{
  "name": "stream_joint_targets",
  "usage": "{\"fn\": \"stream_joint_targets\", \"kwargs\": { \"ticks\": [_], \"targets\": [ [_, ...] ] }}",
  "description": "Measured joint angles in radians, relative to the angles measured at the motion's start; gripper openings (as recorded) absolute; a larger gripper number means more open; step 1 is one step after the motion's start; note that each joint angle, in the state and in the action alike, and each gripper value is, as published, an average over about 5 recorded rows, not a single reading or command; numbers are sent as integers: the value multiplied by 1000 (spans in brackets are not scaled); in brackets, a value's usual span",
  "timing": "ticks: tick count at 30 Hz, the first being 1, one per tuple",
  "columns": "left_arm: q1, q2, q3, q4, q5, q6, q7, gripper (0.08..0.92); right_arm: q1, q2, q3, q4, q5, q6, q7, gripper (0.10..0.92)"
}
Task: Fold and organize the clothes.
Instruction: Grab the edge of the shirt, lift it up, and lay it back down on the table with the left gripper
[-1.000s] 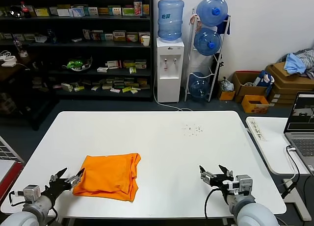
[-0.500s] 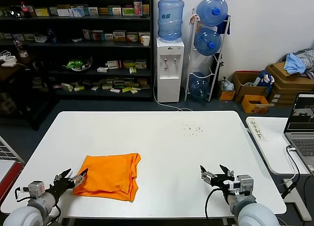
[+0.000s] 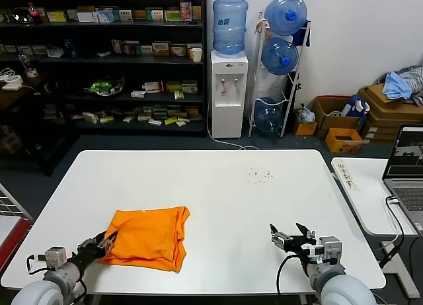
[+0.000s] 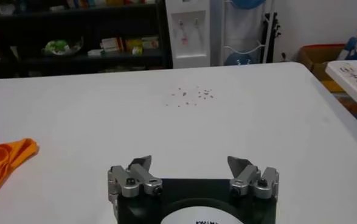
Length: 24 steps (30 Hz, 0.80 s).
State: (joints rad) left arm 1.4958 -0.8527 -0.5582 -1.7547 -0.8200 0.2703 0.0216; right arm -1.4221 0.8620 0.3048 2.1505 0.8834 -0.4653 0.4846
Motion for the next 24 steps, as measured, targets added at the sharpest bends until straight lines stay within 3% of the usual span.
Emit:
{"fn": "stream_joint_targets", "kwargs": {
  "ticks": [11, 24],
  "targets": [
    [20, -38, -21, -46, 26, -34, -6, 106, 0, 5, 1, -1, 0, 1, 3, 823],
    [87, -135, -107, -233, 263, -48, -5, 97, -4, 5, 9, -7, 0, 5, 4, 823]
  ]
}}
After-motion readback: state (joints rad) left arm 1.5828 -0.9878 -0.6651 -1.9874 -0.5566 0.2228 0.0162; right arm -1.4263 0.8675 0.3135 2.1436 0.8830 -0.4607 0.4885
